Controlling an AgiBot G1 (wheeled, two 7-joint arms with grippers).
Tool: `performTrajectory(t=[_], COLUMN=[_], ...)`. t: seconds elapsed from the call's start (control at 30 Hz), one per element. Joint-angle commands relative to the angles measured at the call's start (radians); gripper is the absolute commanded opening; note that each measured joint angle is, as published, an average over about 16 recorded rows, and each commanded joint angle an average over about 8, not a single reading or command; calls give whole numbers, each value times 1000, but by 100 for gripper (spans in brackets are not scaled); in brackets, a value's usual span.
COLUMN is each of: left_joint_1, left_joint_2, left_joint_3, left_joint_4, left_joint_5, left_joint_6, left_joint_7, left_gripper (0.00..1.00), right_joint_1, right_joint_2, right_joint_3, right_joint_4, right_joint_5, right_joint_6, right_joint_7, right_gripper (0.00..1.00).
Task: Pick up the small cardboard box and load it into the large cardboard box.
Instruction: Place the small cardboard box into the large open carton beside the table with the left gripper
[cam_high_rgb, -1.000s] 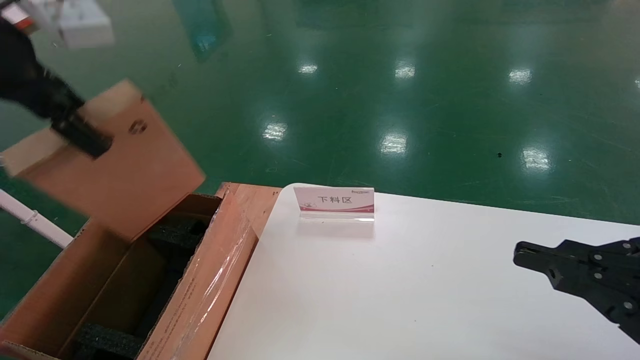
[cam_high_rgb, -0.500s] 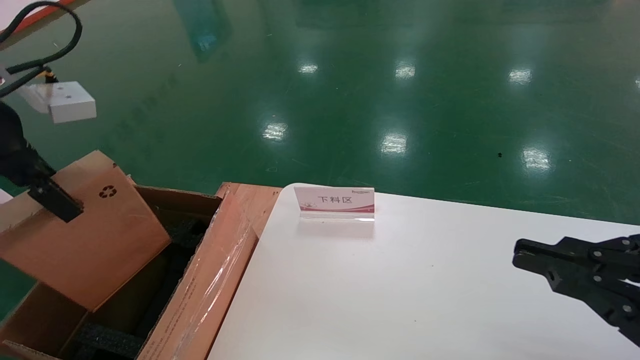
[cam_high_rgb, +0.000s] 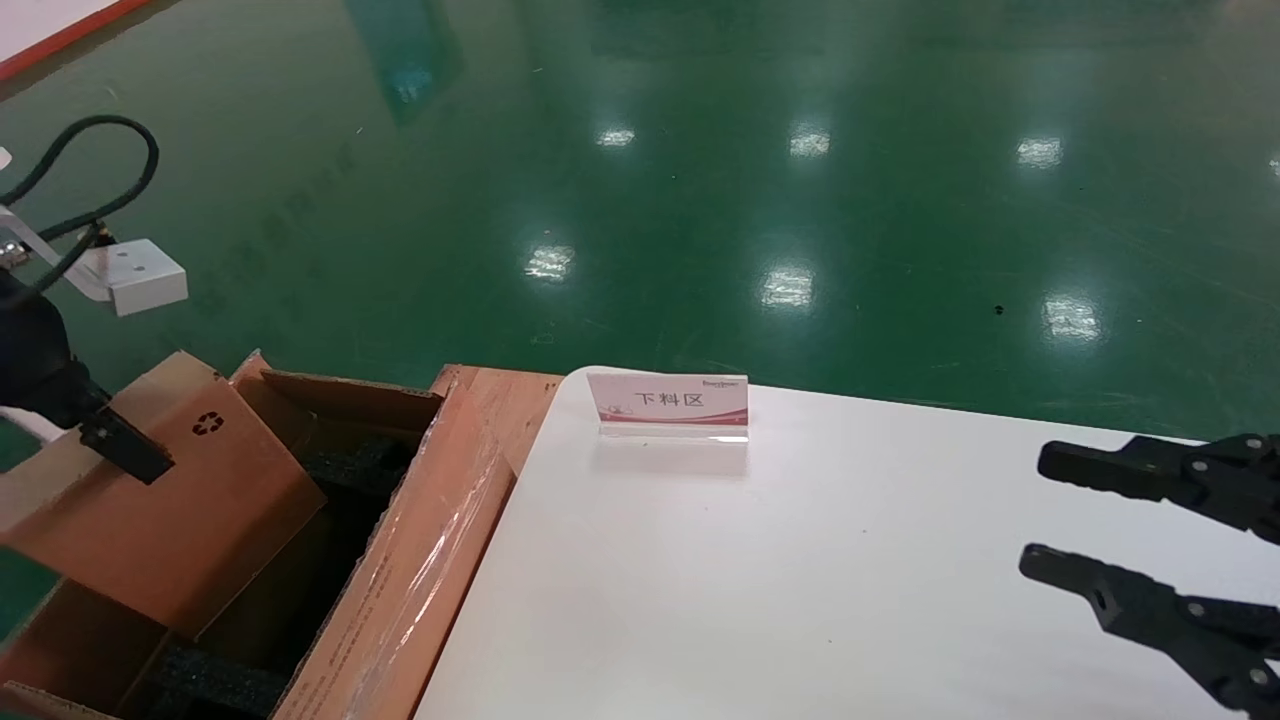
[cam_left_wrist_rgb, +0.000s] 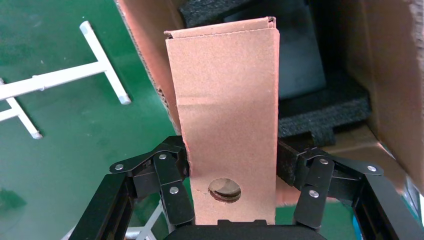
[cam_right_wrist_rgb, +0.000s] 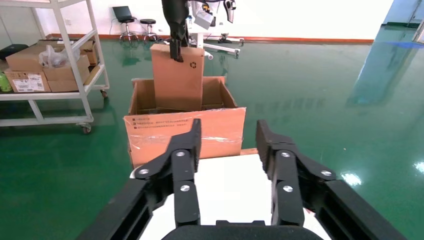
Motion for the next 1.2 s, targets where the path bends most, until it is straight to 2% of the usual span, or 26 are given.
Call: performTrajectory(t=[0.03,0.47,1.2], left_joint_1=[18,99,160], left_joint_2=[-10,-16,23], left_joint_3=[3,24,62], left_joint_4=[2,2,-55], left_joint_5=[7,43,133], left_joint_6=[-25,-110,-186], left_joint_7=[-7,-61,-233], left_gripper=[0,0,0], right_joint_1=[0,0,0], right_joint_2=[0,0,1], right_joint_3=[0,-1,-2], right_joint_4=[0,0,0], right_joint_5=[0,1,2], right_joint_6=[0,0,1], right_joint_7=[0,0,-1], right_gripper=[100,100,100])
